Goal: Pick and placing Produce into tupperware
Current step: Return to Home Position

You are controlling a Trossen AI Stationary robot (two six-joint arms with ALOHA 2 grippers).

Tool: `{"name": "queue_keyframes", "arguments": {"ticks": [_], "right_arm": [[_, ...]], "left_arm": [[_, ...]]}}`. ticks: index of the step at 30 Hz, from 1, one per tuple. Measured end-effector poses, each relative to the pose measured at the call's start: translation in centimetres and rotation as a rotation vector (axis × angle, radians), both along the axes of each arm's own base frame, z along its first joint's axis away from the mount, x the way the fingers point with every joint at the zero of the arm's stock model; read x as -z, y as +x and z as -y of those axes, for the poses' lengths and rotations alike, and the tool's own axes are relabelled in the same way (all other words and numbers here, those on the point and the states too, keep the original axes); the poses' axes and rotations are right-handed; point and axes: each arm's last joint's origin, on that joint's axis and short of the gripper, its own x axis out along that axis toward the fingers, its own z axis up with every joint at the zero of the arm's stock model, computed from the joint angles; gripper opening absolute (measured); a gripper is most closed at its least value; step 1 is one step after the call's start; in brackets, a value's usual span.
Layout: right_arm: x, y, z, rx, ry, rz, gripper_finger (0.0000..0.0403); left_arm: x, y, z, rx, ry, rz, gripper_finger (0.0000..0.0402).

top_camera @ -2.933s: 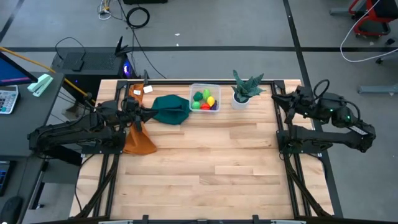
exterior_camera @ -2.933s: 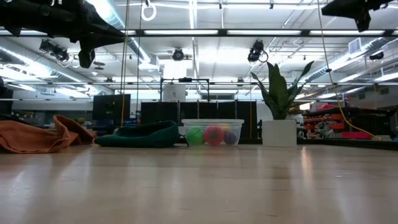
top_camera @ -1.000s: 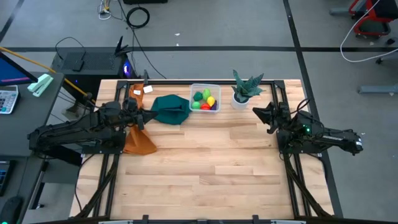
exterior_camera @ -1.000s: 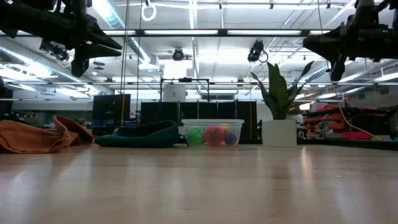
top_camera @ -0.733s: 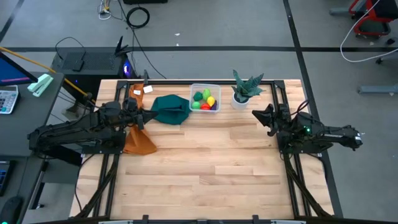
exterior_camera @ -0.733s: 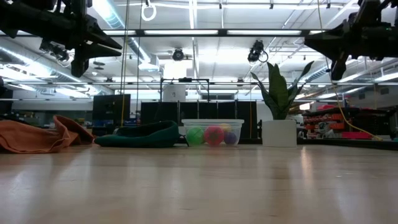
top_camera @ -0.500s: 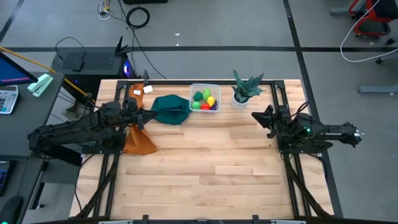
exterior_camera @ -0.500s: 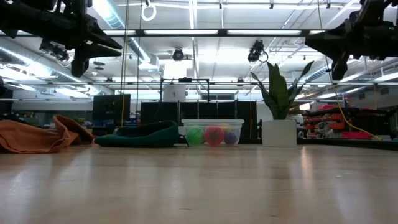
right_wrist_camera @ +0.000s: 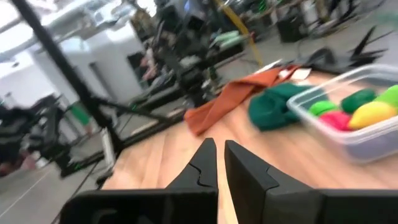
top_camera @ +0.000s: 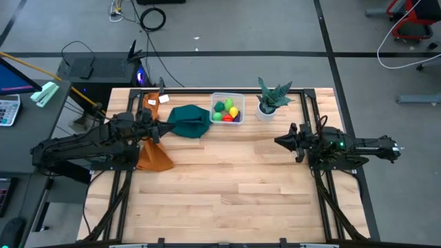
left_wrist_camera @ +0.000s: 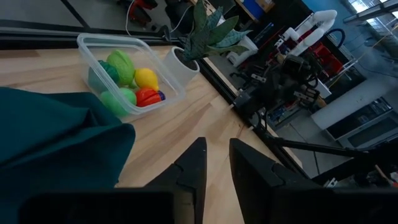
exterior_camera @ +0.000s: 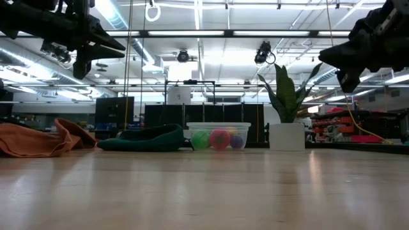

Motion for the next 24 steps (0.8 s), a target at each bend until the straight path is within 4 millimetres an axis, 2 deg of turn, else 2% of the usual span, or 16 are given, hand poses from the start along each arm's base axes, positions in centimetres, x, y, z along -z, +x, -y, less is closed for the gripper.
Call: {"name": "queue_keyframes", "arguments": {"ticks": [8,18,24], "right_arm": [[0.46,0.02,-0.31,-0.108,-0.045,-0.048,0.0000],[0.68,0.00,-0.32,-0.109,-0.147,-0.078,0.0000],[0.71,0.00,-0.26,-0.093,-0.269,-0.087,0.0000]], "left_arm": [[-0.01,0.00,0.00,0.000,-0.001,0.001,0.0078],[0.00,0.00,0.00,0.000,-0.003,0.001,0.0082],[0.00,0.00,0.00,-0.001,-0.010,0.003,0.0079]]}}
